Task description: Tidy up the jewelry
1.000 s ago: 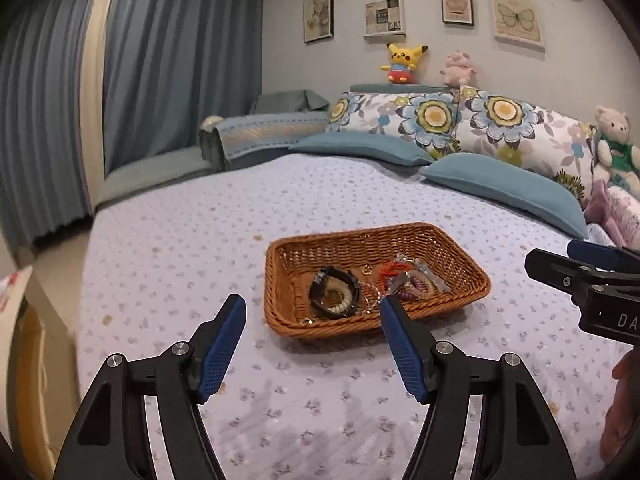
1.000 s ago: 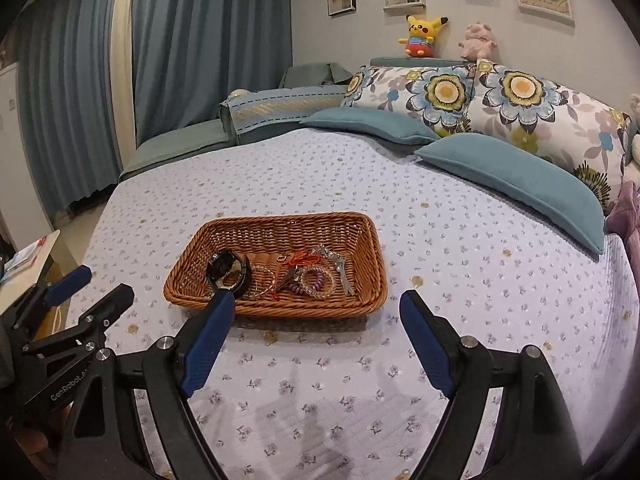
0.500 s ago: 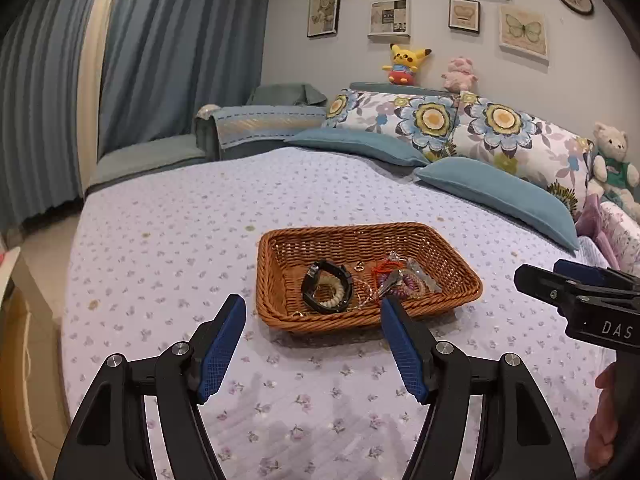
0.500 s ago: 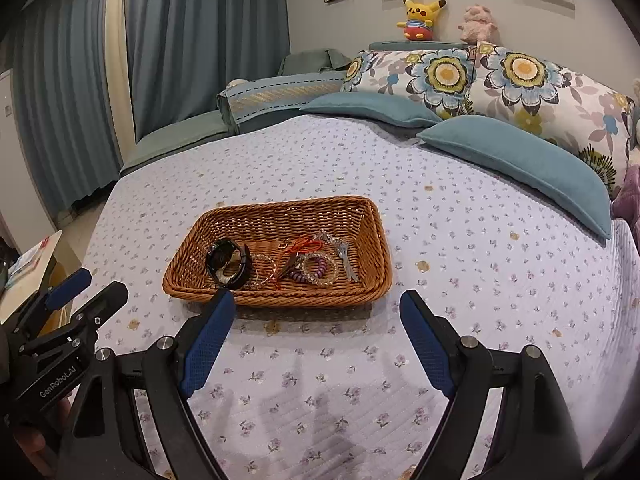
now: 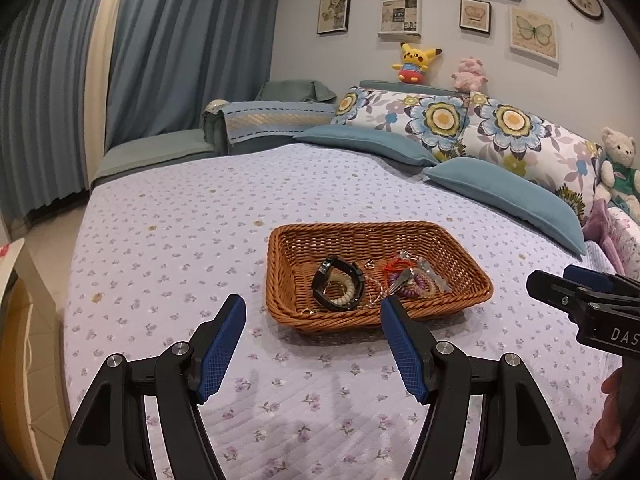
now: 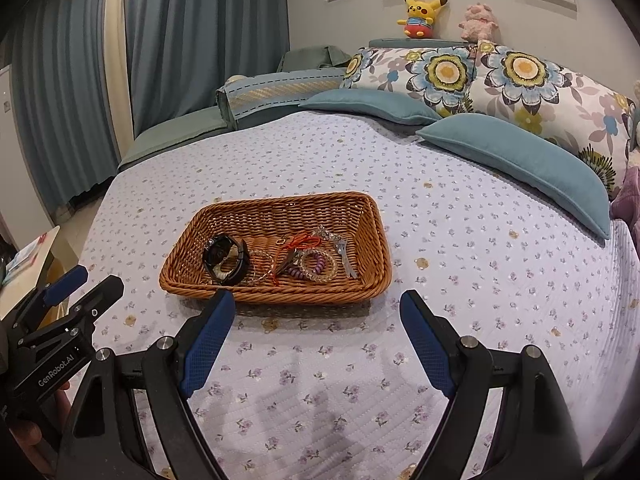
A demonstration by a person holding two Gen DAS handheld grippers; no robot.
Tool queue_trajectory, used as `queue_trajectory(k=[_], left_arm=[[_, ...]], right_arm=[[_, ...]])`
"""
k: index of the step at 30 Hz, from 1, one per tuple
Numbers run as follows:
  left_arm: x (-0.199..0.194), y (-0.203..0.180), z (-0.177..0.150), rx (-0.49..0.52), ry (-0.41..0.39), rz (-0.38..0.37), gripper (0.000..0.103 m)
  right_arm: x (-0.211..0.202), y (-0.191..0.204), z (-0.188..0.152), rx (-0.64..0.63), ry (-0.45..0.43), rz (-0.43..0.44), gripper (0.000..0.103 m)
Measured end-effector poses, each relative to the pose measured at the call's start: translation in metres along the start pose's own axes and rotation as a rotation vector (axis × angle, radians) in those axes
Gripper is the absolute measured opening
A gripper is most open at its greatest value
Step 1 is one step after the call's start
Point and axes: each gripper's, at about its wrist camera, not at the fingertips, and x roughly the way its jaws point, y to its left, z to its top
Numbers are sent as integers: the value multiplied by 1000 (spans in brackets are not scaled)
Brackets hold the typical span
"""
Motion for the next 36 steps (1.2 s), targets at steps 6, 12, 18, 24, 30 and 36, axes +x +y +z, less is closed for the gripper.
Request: queue_trajectory(k=[6, 12, 18, 24, 30, 36], left_arm=[[1, -2, 0, 13, -4, 11, 71], [2, 1, 0, 4, 1, 12, 71], [2, 3, 0, -4, 4, 19, 72], [3, 4, -1, -10, 6, 15, 72], [4, 2, -2, -10, 8, 15, 72], [4, 3, -3, -6, 8, 18, 72]], right_arm=[[1, 2, -1, -19, 0, -14, 86], [1, 4, -2, -26, -1, -17, 86], [0, 3, -1, -22, -7, -16, 86], [0, 3, -2, -24, -2, -15, 86], [2, 3, -3, -23, 3, -9, 86], [2, 2, -3, -22, 5, -4, 86]])
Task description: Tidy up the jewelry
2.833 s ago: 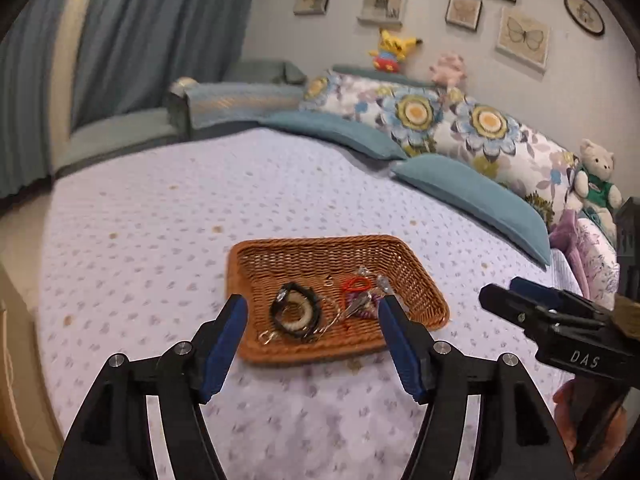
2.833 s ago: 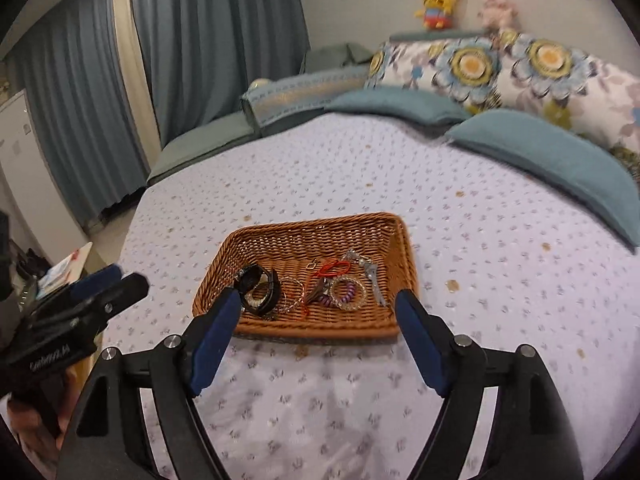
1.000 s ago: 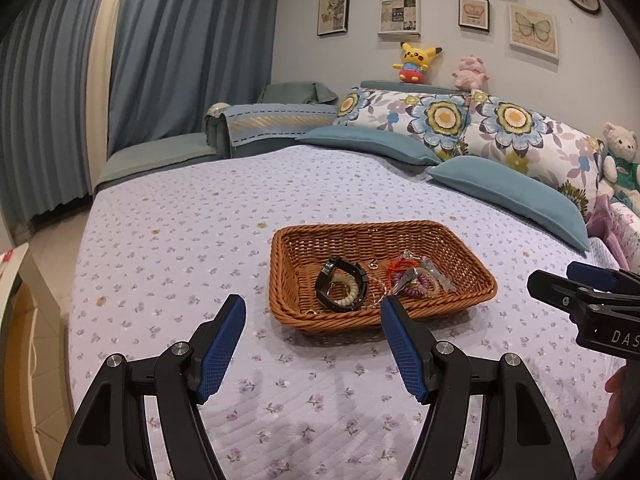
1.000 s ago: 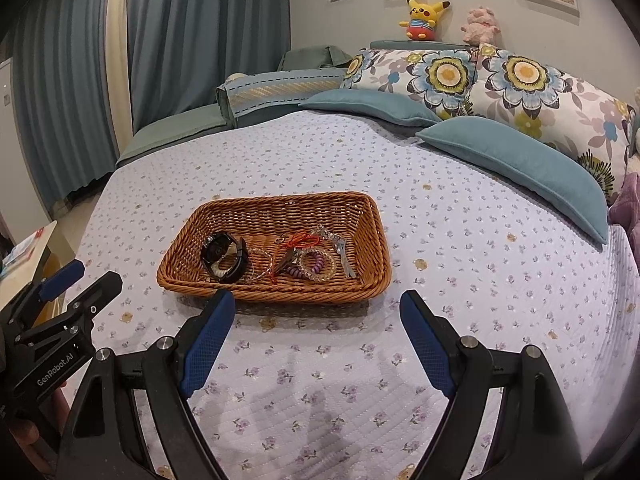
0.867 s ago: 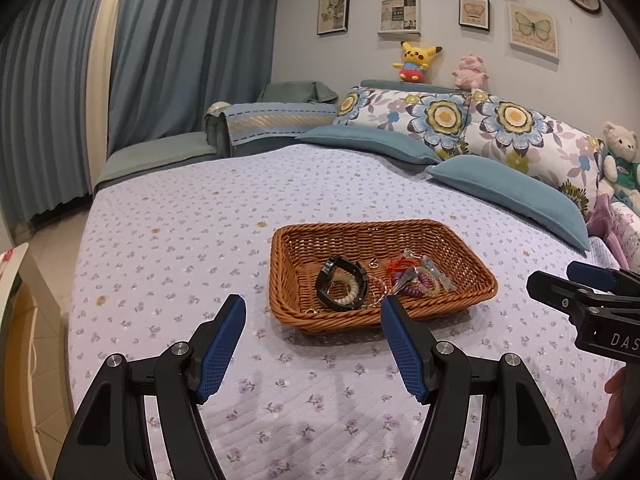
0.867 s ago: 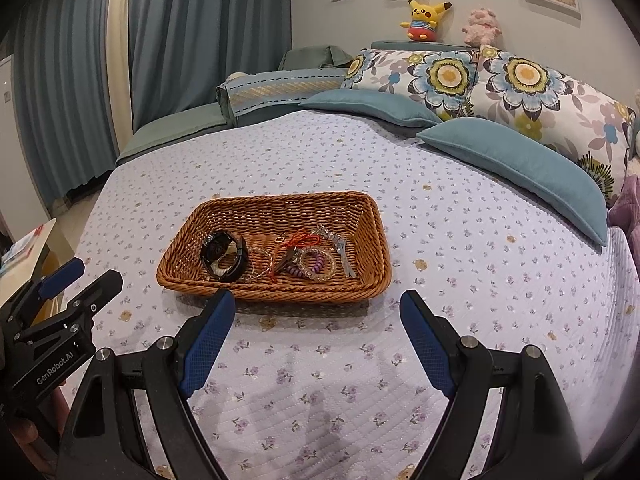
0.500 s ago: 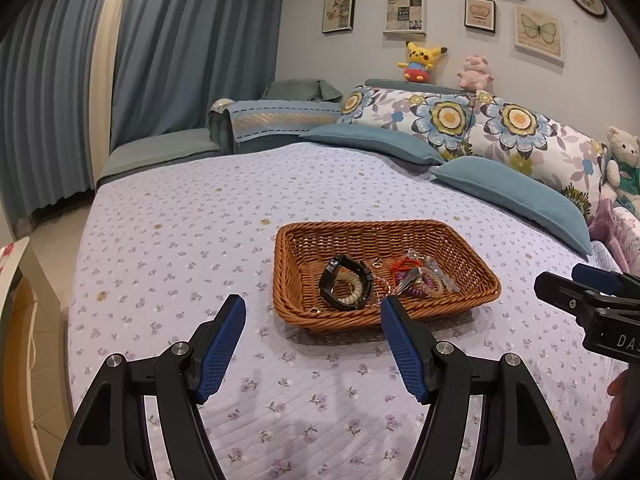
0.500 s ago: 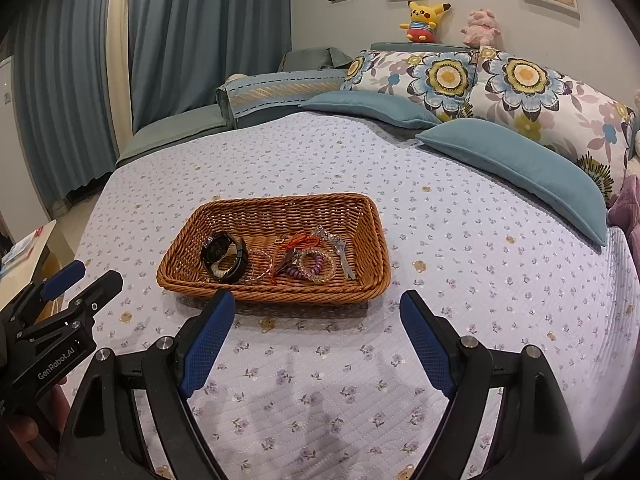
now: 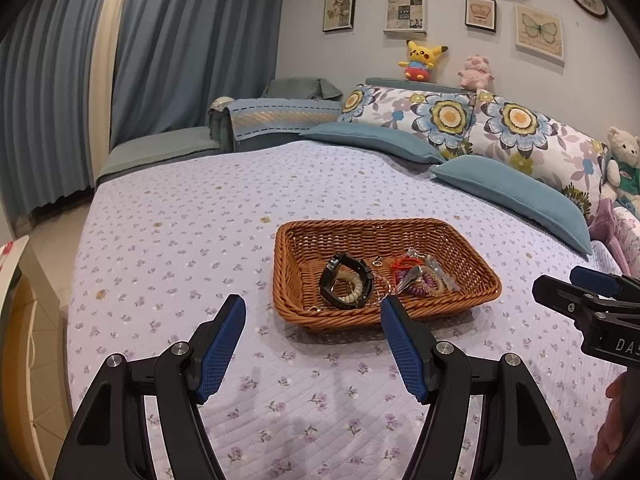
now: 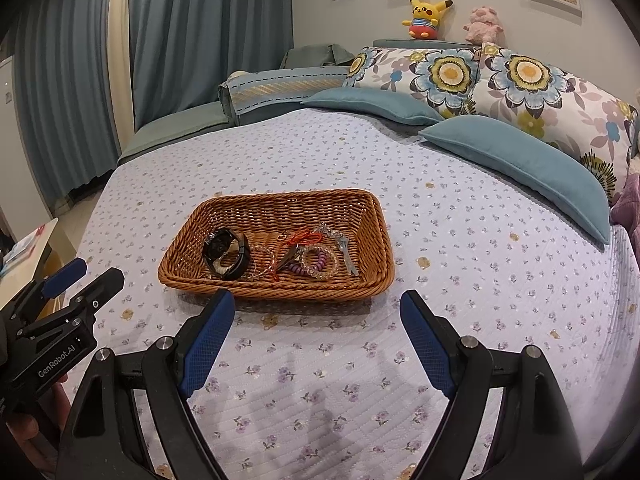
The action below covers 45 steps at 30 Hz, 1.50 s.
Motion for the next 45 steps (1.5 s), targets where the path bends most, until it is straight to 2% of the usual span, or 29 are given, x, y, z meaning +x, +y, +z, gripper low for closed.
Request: queue_trajectory(k=[19, 45], left_arm=[[-6, -4, 1, 29, -25, 53, 72], [-1, -3, 3, 32, -11, 42, 72]], right_arm=[[1, 1, -2, -5, 6, -1, 86], [2, 1, -2, -15, 13, 7, 87]])
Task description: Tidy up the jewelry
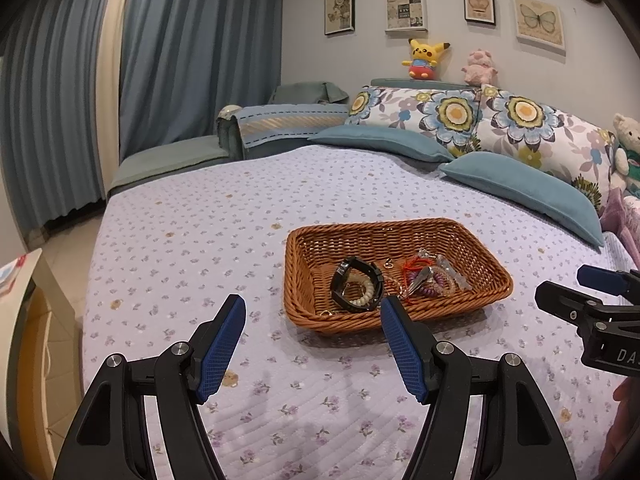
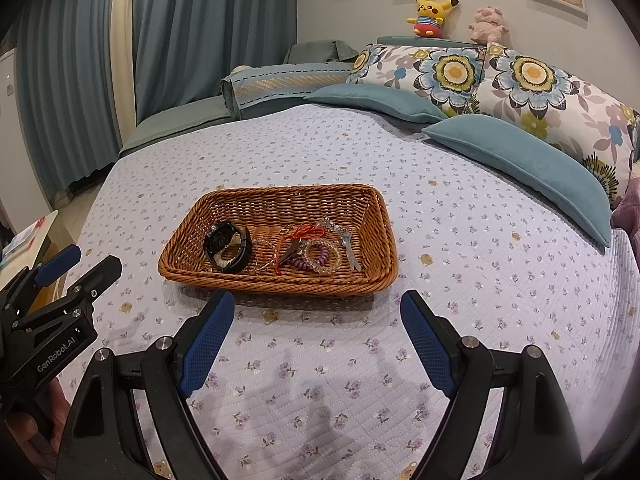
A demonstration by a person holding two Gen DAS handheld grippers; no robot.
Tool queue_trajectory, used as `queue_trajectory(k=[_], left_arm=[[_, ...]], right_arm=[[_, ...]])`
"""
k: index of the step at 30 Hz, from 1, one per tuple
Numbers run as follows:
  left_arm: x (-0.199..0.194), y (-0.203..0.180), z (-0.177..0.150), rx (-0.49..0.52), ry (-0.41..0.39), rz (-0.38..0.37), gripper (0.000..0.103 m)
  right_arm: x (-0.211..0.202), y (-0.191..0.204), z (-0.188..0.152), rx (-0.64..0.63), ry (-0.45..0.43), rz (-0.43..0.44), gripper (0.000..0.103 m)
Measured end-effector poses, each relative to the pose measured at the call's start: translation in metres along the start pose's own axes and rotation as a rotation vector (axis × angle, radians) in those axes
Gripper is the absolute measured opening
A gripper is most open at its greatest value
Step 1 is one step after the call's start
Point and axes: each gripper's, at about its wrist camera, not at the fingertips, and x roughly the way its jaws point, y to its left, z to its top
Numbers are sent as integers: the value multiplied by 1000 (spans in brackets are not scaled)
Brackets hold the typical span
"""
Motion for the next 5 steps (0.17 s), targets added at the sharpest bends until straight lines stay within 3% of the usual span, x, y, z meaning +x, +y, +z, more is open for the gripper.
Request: queue_trajectory(k=[5], left_arm=[[2, 9, 1, -35, 6, -24, 72]], right_arm=[[-1, -1, 0, -6, 0, 2, 86]])
